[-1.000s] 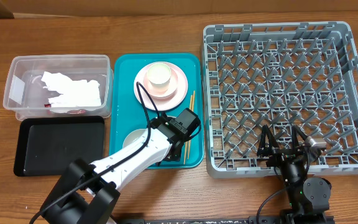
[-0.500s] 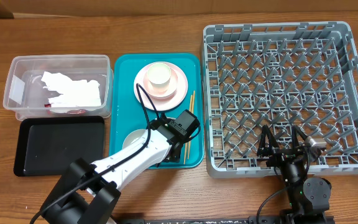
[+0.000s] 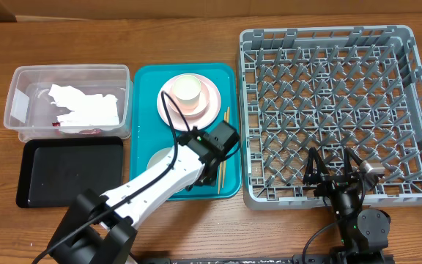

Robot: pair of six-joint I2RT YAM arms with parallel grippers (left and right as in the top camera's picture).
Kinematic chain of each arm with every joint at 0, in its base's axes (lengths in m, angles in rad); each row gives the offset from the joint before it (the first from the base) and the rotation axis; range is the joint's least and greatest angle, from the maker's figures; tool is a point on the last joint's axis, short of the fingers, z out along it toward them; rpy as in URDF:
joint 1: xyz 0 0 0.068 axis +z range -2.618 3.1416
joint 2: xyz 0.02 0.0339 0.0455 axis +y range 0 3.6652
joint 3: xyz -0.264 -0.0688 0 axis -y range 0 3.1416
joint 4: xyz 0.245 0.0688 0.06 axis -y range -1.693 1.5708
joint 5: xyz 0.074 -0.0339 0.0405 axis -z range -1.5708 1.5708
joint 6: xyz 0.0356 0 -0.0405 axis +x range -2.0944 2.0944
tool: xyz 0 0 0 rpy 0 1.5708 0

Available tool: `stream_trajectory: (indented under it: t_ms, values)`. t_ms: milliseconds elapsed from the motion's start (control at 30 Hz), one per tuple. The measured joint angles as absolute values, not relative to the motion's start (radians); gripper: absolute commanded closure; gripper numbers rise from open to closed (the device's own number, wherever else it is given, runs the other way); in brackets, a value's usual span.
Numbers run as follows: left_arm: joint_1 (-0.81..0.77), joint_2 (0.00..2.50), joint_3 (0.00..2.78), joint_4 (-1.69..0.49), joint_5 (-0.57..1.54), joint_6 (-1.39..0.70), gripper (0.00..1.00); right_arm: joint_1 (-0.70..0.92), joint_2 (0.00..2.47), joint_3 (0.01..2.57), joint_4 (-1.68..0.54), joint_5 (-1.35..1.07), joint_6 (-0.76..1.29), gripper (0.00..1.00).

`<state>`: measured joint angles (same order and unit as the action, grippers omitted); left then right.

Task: Sort waste into correct bins and load items into the dishwasher
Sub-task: 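Carry the rice bowl left over the black tray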

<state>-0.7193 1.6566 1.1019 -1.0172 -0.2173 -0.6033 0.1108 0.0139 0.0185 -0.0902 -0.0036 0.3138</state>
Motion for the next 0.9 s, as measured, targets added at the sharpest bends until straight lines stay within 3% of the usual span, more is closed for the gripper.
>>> stream_trajectory:
  t_ms: [267, 400, 900]
  values:
    - [-0.692, 1.593, 1.274, -1.153, -0.216, -0.601, 0.96, 0.111, 0.014, 0.019, -0.090, -0.004, 0.314, 0.00]
    - [-0.578, 1.530, 1.307, -1.186, -0.177, -0.568, 0.96, 0.111, 0.014, 0.019, -0.091, -0.004, 0.314, 0.00]
    - [0.246, 1.477, 1.309, -1.180, 0.210, -0.275, 0.96, 0.111, 0.014, 0.019, -0.090, -0.003, 0.313, 0.00]
